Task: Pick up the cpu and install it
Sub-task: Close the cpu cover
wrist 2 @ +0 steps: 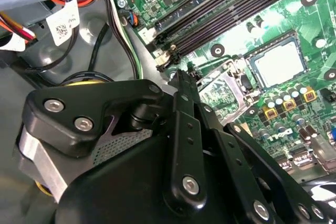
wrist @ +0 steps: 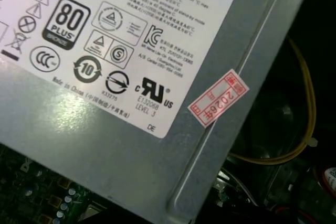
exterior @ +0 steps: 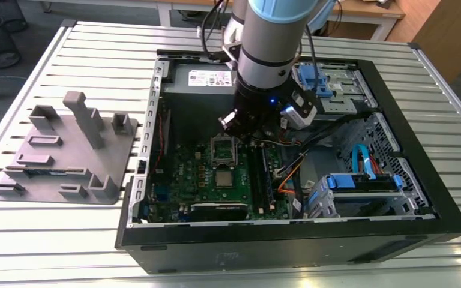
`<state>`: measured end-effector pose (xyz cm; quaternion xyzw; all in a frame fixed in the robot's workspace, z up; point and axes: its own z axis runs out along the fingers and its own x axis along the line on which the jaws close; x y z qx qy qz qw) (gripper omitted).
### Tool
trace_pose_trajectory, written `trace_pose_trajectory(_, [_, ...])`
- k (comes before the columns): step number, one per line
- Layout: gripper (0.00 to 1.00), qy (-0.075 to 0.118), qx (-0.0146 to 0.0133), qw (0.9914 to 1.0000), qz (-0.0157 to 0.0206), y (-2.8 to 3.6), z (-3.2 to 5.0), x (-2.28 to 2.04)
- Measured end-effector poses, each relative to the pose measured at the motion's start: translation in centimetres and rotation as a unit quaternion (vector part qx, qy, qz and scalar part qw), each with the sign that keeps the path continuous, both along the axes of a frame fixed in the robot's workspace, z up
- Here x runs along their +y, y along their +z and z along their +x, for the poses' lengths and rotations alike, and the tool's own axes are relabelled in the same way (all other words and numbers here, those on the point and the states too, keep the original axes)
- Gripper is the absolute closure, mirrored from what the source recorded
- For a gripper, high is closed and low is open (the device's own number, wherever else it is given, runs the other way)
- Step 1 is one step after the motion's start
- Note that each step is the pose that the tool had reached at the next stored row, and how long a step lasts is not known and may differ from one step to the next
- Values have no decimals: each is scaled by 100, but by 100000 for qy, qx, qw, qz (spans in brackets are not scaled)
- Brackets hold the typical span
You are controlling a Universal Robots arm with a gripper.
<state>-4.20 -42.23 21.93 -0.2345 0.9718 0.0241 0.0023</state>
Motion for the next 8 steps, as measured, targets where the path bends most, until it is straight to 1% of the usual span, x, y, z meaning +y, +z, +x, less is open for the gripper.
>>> trace_pose_trajectory(3, [89,182,4,100000,-4,-19,5,20])
trace_pose_trajectory(8, [89,454,-2,99999,70,-63,5,70])
